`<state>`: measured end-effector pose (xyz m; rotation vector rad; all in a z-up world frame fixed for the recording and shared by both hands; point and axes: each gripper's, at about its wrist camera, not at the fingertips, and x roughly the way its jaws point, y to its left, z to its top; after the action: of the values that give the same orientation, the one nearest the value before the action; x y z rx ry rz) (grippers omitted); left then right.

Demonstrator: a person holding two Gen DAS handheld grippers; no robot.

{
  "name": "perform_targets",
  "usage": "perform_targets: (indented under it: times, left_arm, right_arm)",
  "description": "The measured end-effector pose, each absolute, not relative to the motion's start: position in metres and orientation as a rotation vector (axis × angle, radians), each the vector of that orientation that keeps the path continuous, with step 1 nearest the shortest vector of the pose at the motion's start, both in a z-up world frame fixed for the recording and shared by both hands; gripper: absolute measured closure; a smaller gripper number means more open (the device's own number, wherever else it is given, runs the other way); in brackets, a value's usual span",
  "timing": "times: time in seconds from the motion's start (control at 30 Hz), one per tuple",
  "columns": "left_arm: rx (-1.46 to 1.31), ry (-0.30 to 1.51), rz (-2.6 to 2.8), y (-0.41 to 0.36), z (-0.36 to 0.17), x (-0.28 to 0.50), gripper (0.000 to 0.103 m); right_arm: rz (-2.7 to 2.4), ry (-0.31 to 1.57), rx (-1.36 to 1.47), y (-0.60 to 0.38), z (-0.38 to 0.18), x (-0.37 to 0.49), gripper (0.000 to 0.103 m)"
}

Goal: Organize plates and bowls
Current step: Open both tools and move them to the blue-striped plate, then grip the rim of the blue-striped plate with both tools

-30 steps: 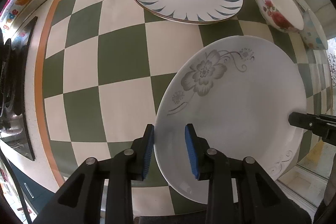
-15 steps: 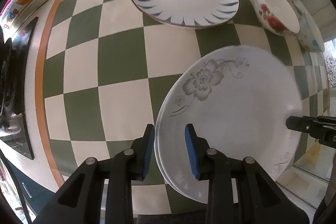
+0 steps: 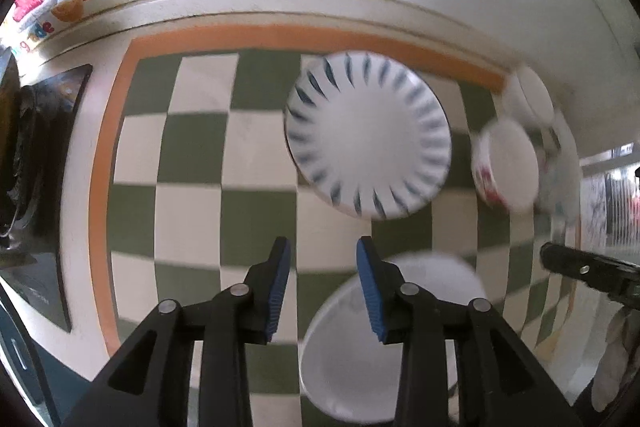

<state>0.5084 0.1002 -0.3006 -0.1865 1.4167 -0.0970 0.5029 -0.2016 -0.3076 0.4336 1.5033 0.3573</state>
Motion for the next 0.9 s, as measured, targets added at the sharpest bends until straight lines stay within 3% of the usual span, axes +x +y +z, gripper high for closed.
perform_targets:
  times: [0.13, 0.33, 0.67, 0.73, 0.83, 0.9]
  left_arm:
    - [-0.240, 1.448, -0.060, 0.112, -0.328, 0.547, 0.071]
    - [-0.264, 1.533, -0.043, 0.123, -0.374, 0.584, 0.071]
    - [-0.266, 1.599, -0.061, 0.119, -0.412, 0.598, 0.071]
    - [-0.258, 1.591, -0.073, 0.117, -0.413, 0.599, 0.072]
    - [-0.269, 1.581, -0.096, 0.114, -0.412, 0.598, 0.082]
    - [-0.266, 1.578, -0.105, 0.111, -0.412, 0.599, 0.089]
  right_arm:
    - [0.358, 1.450, 0.368, -0.182, -0.302, 0.572, 0.067]
    - [0.332, 1.527, 0.340, -0.160, -0.347, 0.650, 0.067]
    - [0.300, 1.653, 0.289, -0.148, -0.412, 0.684, 0.067]
    - [0.297, 1.653, 0.254, -0.144, -0.417, 0.685, 0.070]
    - [0.306, 1.672, 0.250, -0.140, -0.426, 0.686, 0.075]
    - [0.287, 1.670, 0.215, -0.137, -0.429, 0.685, 0.088]
